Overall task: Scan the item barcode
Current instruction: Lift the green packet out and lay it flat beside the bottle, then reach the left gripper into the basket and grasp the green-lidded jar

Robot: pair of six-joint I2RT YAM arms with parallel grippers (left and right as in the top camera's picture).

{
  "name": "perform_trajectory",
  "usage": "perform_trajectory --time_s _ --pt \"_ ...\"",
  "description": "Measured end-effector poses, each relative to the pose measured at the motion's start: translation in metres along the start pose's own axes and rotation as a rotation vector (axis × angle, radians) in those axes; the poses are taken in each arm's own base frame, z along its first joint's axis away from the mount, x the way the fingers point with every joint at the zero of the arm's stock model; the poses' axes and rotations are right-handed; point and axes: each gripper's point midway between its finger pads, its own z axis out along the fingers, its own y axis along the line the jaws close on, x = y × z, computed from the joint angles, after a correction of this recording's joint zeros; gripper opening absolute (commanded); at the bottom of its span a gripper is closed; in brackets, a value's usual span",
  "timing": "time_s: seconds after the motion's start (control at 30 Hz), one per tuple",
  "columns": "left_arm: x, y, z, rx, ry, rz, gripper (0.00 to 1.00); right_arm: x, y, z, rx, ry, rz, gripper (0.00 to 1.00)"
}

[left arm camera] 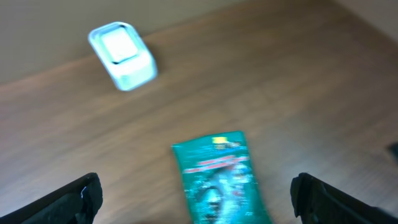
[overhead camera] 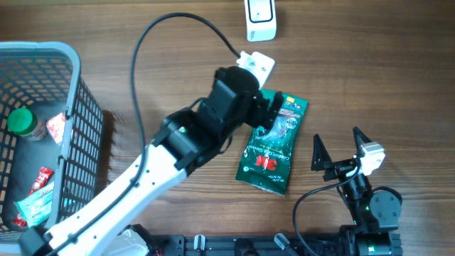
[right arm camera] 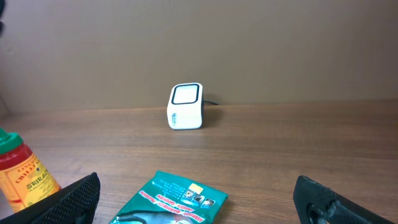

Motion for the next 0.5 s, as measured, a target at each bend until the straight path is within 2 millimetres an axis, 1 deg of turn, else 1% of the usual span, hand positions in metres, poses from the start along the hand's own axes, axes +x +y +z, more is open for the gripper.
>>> perform_trajectory --time_s 0.1,0.2,0.23,0.27,0.3,0.33,0.37,0.4,0.43,0.47,0.5 --pt "-0.013 0.037 -0.016 -0.141 -0.052 -0.015 1.00 0.000 0.000 0.000 0.000 0.000 0.000 1.00" --pt "-0.027 0.100 -0.051 -0.340 -0.123 -0.103 1.00 0.000 0.000 0.000 0.000 0.000 0.000 1.00" --pt "-0.032 0.125 -0.068 -0.410 -0.156 -0.152 1.00 0.000 0.000 0.000 0.000 0.000 0.000 1.00" --pt "-0.033 0.144 -0.082 -0.458 -0.177 -0.192 1.00 0.000 0.000 0.000 0.000 0.000 0.000 1.00" --pt "-0.033 0.168 -0.101 -0.526 -0.205 -0.247 1.00 0.000 0.000 0.000 0.000 0.000 0.000 1.00" --pt "-0.031 0.189 -0.118 -0.584 -0.228 -0.297 1.00 0.000 0.000 0.000 0.000 0.000 0.000 1.00" --pt "-0.028 0.205 -0.132 -0.631 -0.244 -0.339 1.00 0.000 0.000 0.000 0.000 0.000 0.000 1.00" --pt "-0.022 0.227 -0.150 -0.700 -0.259 -0.397 1.00 0.000 0.000 0.000 0.000 0.000 0.000 1.00" --pt "-0.014 0.246 -0.168 -0.768 -0.272 -0.451 1.00 0.000 0.000 0.000 0.000 0.000 0.000 1.00" --pt "-0.008 0.259 -0.180 -0.813 -0.279 -0.490 1.00 0.000 0.000 0.000 0.000 0.000 0.000 1.00" --pt "0.006 0.278 -0.198 -0.887 -0.275 -0.558 1.00 0.000 0.000 0.000 0.000 0.000 0.000 1.00"
